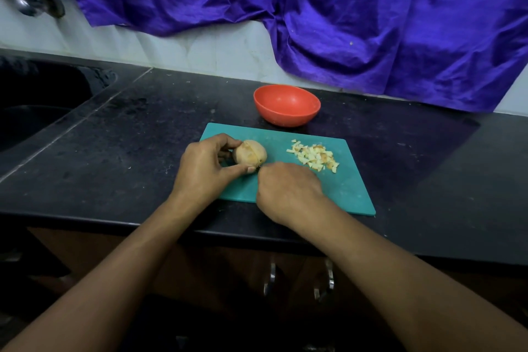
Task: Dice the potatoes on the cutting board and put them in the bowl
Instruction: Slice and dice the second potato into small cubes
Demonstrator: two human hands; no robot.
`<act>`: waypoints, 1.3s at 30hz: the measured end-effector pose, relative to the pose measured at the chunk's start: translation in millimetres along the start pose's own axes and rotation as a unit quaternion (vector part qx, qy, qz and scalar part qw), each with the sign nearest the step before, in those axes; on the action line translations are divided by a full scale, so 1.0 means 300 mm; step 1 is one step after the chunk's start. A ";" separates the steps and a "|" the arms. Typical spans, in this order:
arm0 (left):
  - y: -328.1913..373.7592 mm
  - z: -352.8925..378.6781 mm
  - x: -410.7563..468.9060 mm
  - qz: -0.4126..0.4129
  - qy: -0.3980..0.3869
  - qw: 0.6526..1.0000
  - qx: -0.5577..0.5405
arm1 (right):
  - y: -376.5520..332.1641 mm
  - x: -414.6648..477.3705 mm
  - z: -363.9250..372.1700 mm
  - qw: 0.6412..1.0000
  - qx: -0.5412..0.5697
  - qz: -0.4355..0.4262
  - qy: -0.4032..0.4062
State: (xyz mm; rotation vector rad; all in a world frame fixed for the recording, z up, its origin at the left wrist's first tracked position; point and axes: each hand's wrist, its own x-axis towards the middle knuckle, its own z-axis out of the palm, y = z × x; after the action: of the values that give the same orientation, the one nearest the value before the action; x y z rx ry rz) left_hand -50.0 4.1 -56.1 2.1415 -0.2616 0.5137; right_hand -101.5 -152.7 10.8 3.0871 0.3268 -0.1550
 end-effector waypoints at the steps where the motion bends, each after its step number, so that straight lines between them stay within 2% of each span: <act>1: 0.000 -0.001 -0.002 0.001 0.000 1.000 0.001 | -0.007 0.015 -0.003 1.000 -0.006 -0.004 -0.005; 8: 0.000 -0.003 0.004 -0.033 0.003 0.999 -0.022 | 0.054 -0.013 0.020 1.000 -0.005 -0.009 -0.014; 10: 0.004 -0.005 0.001 -0.031 -0.001 0.999 -0.023 | 0.093 -0.013 0.026 0.999 0.025 0.000 -0.025; 14: 0.014 -0.008 -0.005 -0.032 -0.002 0.999 -0.023 | 0.170 0.004 0.023 0.985 0.155 0.020 -0.071; 18: 0.012 -0.008 -0.003 -0.036 0.002 0.999 -0.023 | 0.193 -0.007 0.027 0.988 0.135 0.002 -0.070; 20: 0.005 -0.009 -0.001 -0.036 0.000 0.999 -0.024 | 0.205 -0.006 0.029 0.982 0.173 0.002 -0.075; 24: 0.001 -0.007 -0.001 -0.041 0.001 0.998 -0.045 | 0.223 -0.006 0.024 0.949 0.312 0.008 -0.048; 29: -0.001 -0.006 0.001 -0.049 0.003 0.997 -0.057 | 0.230 0.054 0.038 0.915 0.393 0.019 0.091; 31: 0.002 -0.007 -0.001 -0.050 0.004 0.997 -0.059 | 0.237 0.090 0.070 0.895 0.429 0.025 0.119; 39: 0.023 -0.021 0.061 -0.068 0.026 0.997 -0.016 | 0.258 0.104 0.153 0.772 0.612 0.020 0.169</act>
State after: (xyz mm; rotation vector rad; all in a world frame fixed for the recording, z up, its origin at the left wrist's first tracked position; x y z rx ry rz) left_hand -37.8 5.3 -39.7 2.0941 -0.0945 0.4813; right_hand -59.3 -223.7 -36.2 4.4393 0.1895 0.3658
